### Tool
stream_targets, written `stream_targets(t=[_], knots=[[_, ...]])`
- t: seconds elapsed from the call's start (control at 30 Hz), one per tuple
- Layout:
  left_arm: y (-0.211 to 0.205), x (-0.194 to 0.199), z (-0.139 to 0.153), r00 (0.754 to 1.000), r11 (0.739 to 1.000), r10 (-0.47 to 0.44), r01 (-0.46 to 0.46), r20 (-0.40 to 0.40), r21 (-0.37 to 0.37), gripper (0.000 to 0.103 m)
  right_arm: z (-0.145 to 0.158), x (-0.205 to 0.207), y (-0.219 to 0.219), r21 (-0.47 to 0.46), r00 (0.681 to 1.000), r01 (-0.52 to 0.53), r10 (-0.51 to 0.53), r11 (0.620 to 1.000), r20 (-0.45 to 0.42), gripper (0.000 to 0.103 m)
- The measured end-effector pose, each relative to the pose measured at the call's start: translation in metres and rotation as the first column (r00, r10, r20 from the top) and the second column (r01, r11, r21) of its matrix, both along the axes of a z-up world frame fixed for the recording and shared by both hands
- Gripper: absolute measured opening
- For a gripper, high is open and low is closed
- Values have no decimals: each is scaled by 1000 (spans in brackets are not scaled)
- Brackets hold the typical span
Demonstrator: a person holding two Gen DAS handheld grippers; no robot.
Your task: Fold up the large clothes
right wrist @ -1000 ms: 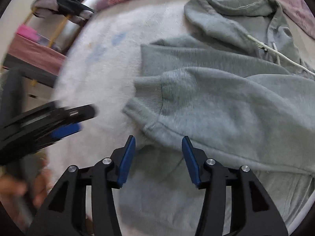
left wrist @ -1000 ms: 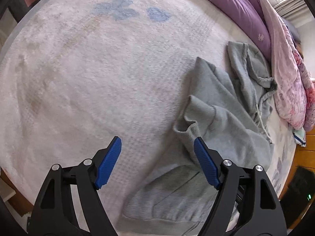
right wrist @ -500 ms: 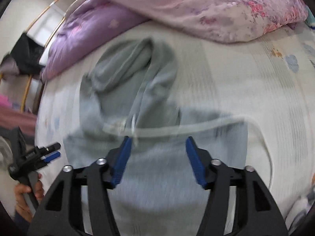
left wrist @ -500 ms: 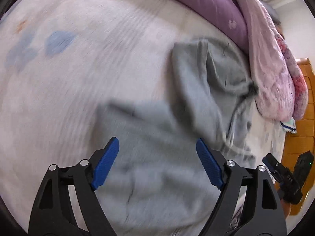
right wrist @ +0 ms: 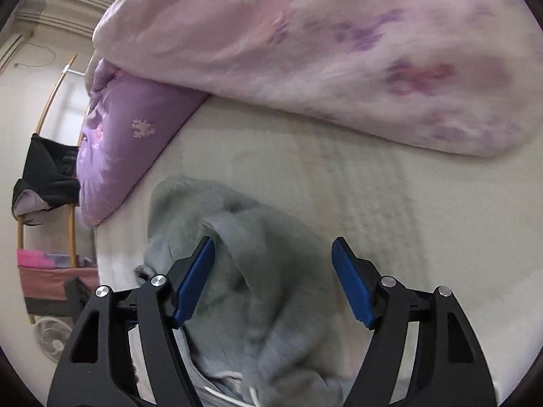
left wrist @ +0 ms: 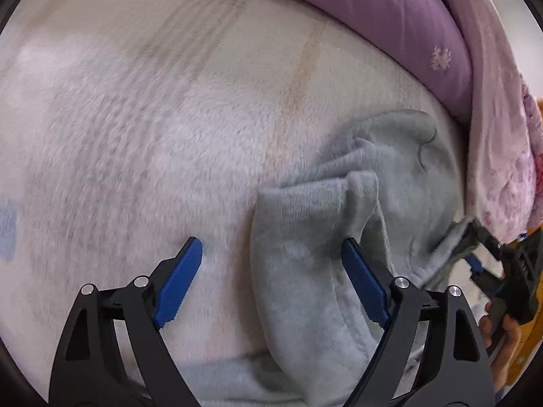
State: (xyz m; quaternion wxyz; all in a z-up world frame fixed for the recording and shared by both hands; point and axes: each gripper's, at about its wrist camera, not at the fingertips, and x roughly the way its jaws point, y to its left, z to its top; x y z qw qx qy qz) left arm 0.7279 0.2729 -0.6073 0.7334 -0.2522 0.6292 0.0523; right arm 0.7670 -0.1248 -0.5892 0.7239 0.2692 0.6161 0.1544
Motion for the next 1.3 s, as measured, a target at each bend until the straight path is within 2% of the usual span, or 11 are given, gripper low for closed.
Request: stream_targets(t=[0.1, 0.17, 0.23, 0.3, 0.53, 0.77, 0.83, 0.93, 1.07, 1.2, 1.3], knots=[[-6, 7, -2, 999, 999, -22, 22, 23, 38, 85, -15, 4, 9, 21, 999, -2, 4, 1000, -55, 68], [-13, 10, -1, 999, 997, -40, 38, 31, 65, 74, -12, -1, 11, -29, 999, -12, 11, 1000, -32, 44], [-28, 17, 2, 996, 997, -72, 70, 55, 24, 20, -9, -6, 6, -35, 1000, 7, -7, 999, -16, 15], [-32, 17, 9, 996, 998, -64, 63, 60, 26, 11, -1, -15, -3, -3, 999, 32, -32, 999, 21, 13], [-47, -22, 81, 955, 990, -137, 127, 262, 55, 8, 79, -71, -16, 66, 969, 12, -28, 998, 246, 12], [-57, -152, 140, 883, 981, -195, 178, 426, 81, 7, 147, -211, -52, 7, 918, -53, 46, 999, 394, 13], [-51, -195, 129, 906, 982, -188, 187, 380, 40, 7, 138, -247, -52, -59, 930, -79, 95, 995, 356, 17], [-57, -254, 87, 963, 982, -146, 168, 224, -81, 8, 94, -304, -62, -153, 979, -119, 142, 981, 148, 28], [-58, -298, 67, 992, 991, -71, 82, 101, -103, 8, 77, -338, -73, -182, 991, -126, 132, 975, 21, 39], [-40, -298, 86, 988, 996, 47, -35, 146, -80, 18, 105, -323, -75, -222, 988, -87, 113, 971, 106, 50], [-46, -266, 97, 983, 999, 9, -1, 182, -45, 30, 127, -295, -51, -264, 959, -116, 177, 958, 220, 55]])
